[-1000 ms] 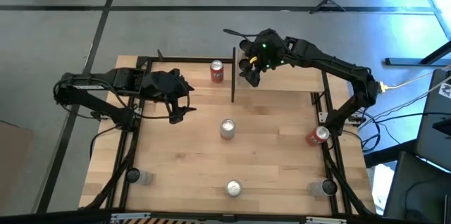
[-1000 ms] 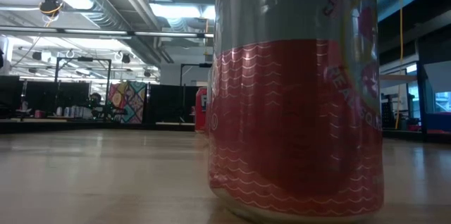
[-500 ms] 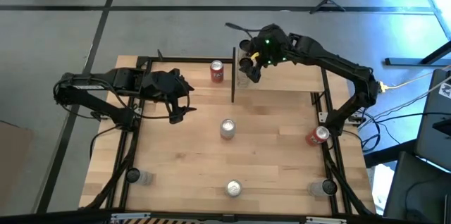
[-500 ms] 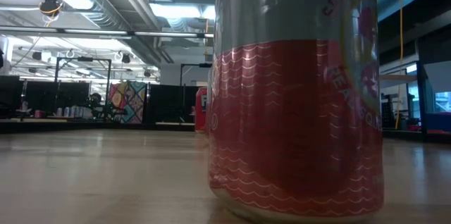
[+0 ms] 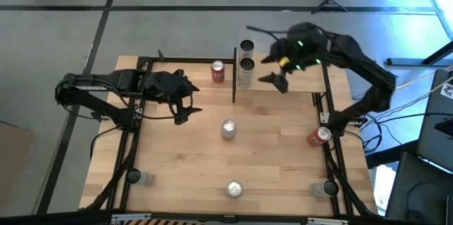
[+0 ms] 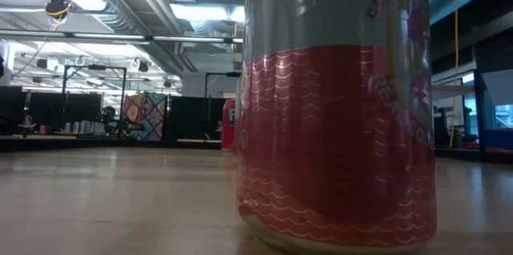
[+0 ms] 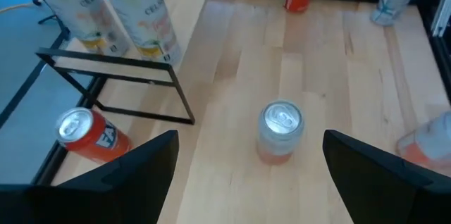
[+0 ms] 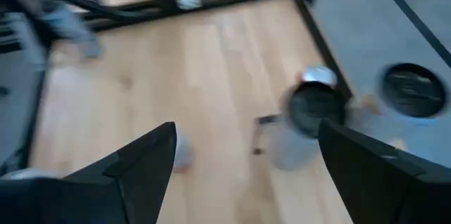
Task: Place canned beverage on shelf
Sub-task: Put the top white soda can onto the shelf
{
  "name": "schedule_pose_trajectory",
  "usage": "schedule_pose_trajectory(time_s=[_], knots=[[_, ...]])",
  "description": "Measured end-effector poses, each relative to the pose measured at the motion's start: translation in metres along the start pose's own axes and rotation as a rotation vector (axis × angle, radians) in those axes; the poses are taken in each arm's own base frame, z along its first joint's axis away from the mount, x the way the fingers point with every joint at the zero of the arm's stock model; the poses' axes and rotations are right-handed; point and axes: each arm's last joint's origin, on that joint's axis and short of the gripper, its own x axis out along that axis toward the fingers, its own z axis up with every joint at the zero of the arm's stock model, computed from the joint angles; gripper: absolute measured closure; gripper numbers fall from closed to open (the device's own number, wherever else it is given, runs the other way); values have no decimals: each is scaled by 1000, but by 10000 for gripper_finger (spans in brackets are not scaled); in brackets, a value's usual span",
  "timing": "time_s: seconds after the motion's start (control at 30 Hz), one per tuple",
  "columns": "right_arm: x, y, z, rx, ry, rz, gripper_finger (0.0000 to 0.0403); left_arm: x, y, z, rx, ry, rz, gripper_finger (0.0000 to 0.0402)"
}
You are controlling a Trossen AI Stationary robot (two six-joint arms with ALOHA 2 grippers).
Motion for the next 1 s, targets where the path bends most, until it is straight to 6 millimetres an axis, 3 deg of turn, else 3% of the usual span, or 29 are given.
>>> schedule_pose_trajectory(time_s=[0.13, 0.3, 0.7, 1.0], knots=[[-12, 20, -18, 4, -50, -17, 71, 13, -5, -3, 0, -7, -22, 61], [-1, 36, -50, 45, -61, -50, 71, 32, -10, -13, -29, -8, -30, 61], [83, 56, -114, 47, 41, 19, 71, 89, -21, -44, -96, 135, -55, 61], [132, 63, -139, 50, -5, 78, 71, 137, -33, -62, -25, 289, -79, 61]])
